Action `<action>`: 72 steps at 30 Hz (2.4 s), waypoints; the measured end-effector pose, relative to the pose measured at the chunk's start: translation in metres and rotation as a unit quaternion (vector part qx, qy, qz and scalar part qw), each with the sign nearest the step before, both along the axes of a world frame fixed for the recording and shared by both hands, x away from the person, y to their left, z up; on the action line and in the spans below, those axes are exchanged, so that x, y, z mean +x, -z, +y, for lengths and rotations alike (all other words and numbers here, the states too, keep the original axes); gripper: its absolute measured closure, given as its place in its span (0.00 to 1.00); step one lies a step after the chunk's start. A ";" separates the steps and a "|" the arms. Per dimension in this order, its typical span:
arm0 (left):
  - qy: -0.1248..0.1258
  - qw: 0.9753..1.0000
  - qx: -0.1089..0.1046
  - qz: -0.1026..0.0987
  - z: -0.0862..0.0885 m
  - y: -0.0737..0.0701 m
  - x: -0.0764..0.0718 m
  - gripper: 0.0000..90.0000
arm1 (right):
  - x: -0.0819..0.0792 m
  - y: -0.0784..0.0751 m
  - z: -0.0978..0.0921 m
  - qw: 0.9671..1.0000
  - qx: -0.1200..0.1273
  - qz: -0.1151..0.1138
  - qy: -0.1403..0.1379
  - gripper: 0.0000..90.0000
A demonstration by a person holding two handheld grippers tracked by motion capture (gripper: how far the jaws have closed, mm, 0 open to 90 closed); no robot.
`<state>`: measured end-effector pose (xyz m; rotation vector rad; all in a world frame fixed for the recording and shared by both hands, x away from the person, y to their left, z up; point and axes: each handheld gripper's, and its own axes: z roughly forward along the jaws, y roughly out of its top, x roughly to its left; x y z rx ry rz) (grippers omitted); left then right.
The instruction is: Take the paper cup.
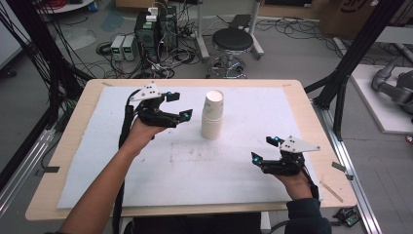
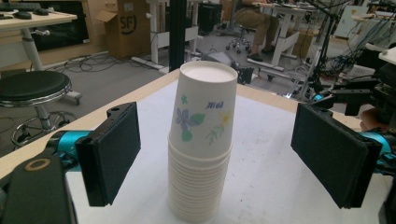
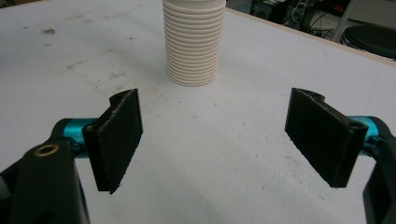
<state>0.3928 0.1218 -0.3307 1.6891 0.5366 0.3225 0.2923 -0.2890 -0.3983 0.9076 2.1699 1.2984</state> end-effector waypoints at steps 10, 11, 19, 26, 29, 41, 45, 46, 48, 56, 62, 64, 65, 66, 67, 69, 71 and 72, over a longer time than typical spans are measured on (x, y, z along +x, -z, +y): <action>0.017 0.999 0.023 0.017 -0.034 -0.009 0.027 0.17 | 0.000 0.000 0.001 1.000 0.003 0.001 0.000 0.22; 0.019 0.999 0.026 0.018 -0.037 -0.010 0.028 0.17 | 0.000 0.000 0.001 1.000 0.003 0.001 0.000 0.22; 0.018 0.998 0.049 0.029 -0.063 -0.009 0.047 0.17 | 0.001 0.000 0.000 1.000 0.004 0.000 -0.001 0.22; 0.023 0.997 0.058 0.041 -0.079 -0.001 0.056 0.18 | 0.000 0.000 0.000 1.000 0.006 0.000 -0.002 0.22; 0.026 0.997 0.055 0.048 -0.083 0.003 0.059 0.20 | 0.000 0.000 0.000 1.000 0.007 0.000 0.000 0.22; 0.035 0.997 0.053 0.042 -0.084 0.006 0.061 0.37 | 0.000 0.000 -0.002 1.000 0.009 0.000 0.001 0.22; 0.036 0.998 0.037 0.033 -0.081 0.001 0.060 0.37 | 0.000 0.000 -0.001 1.000 0.007 -0.001 0.001 0.22; 0.037 0.998 0.035 0.030 -0.080 -0.002 0.060 0.37 | 0.000 0.000 -0.001 1.000 0.007 -0.001 0.001 0.22; 0.038 0.999 0.028 0.023 -0.078 -0.008 0.058 0.38 | 0.000 -0.001 -0.001 1.000 0.008 -0.002 0.000 0.22; 0.039 0.999 -0.010 -0.009 -0.067 -0.040 0.049 0.38 | -0.001 -0.001 0.000 1.000 0.010 -0.002 -0.001 0.22; 0.036 0.997 -0.056 -0.031 -0.053 -0.063 0.040 0.39 | -0.001 -0.001 0.002 1.000 0.009 -0.002 -0.002 0.22; 0.036 0.997 -0.057 -0.035 -0.050 -0.067 0.039 0.39 | -0.001 -0.001 0.002 1.000 0.008 -0.002 -0.003 0.22; 0.034 0.997 -0.062 -0.034 -0.047 -0.069 0.037 0.39 | -0.001 -0.001 0.003 1.000 0.008 -0.001 -0.003 0.22; 0.029 0.997 -0.063 -0.039 -0.041 -0.074 0.034 0.39 | 0.000 0.000 0.003 1.000 0.007 -0.002 -0.006 0.22; 0.028 0.997 -0.064 -0.040 -0.037 -0.075 0.032 0.39 | 0.000 0.000 0.003 1.000 0.006 0.000 -0.007 0.22; 0.024 0.997 -0.068 -0.043 -0.030 -0.078 0.028 0.39 | 0.000 0.001 0.005 1.000 0.005 0.001 -0.009 0.22; 0.023 0.997 -0.067 -0.044 -0.027 -0.078 0.027 0.39 | 0.000 0.001 0.006 1.000 0.005 0.003 -0.012 0.22; 0.021 0.997 -0.066 -0.043 -0.020 -0.078 0.023 0.39 | 0.000 0.001 0.006 1.000 0.007 0.003 -0.012 0.22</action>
